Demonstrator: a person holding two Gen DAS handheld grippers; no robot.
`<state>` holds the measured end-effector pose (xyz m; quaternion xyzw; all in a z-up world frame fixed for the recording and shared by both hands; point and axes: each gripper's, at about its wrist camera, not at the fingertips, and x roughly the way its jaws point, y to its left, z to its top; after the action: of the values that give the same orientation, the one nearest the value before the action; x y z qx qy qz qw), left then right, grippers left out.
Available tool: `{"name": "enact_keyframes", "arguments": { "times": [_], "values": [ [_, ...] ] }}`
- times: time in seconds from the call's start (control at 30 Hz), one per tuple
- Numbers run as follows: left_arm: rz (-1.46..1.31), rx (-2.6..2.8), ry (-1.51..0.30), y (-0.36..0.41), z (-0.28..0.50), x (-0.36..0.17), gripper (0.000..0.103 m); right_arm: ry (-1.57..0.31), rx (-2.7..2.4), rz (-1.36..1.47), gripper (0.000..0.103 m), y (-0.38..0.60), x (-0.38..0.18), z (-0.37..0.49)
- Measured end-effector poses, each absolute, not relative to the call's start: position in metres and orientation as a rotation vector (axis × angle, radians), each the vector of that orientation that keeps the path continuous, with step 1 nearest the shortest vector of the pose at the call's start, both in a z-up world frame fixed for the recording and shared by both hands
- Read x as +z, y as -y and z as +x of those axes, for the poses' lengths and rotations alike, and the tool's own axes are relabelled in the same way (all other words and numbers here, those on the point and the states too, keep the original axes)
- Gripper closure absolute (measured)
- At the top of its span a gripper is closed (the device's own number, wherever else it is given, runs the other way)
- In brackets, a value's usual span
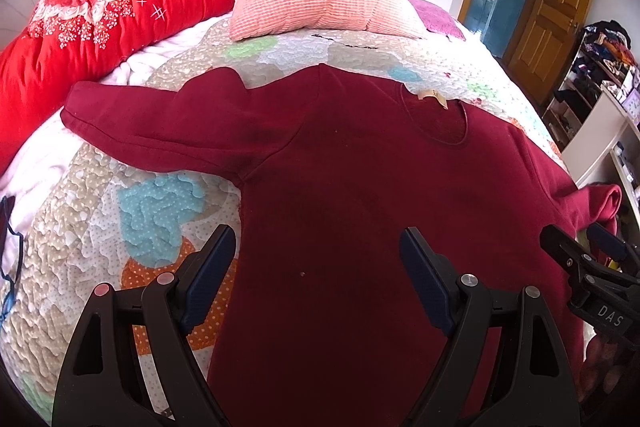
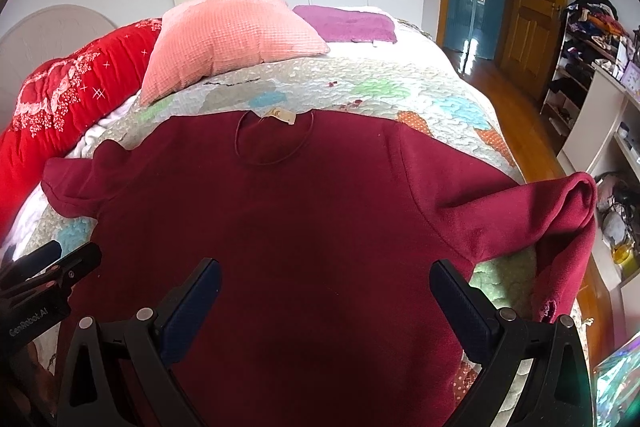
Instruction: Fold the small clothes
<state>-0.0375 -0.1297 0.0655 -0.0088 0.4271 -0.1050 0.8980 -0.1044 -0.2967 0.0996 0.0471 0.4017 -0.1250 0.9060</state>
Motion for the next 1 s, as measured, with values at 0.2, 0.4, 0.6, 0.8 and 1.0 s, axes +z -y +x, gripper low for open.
{"name": "enact_keyframes", "arguments": {
  "times": [0.2,0.4,0.6,0.8,1.0],
  "values": [
    [-0.027,-0.206,-0.893,0.123,-0.03,0.061,0.019,-0.833,-0.259,0.097,0.0,0.293,0.094,-0.092],
    [-0.069,-0.174,-0.914,0.098,-0.014,0.057,0.019,-0.844,-0.238,0.101,0.0,0.285,0.082,-0.076],
    [-0.173,-0.085,-0.921,0.032,0.016,0.059,0.019,-0.849,-0.201,0.092,0.0,0.271,0.073,-0.061],
    [-0.349,0.087,-0.895,-0.064,0.058,0.056,0.019,-0.859,-0.159,0.058,0.0,0.254,0.068,-0.05],
    [-0.528,0.229,-0.91,-0.145,0.104,0.031,0.019,-0.883,-0.127,0.072,0.0,0.247,0.06,-0.043]
  ]
}}
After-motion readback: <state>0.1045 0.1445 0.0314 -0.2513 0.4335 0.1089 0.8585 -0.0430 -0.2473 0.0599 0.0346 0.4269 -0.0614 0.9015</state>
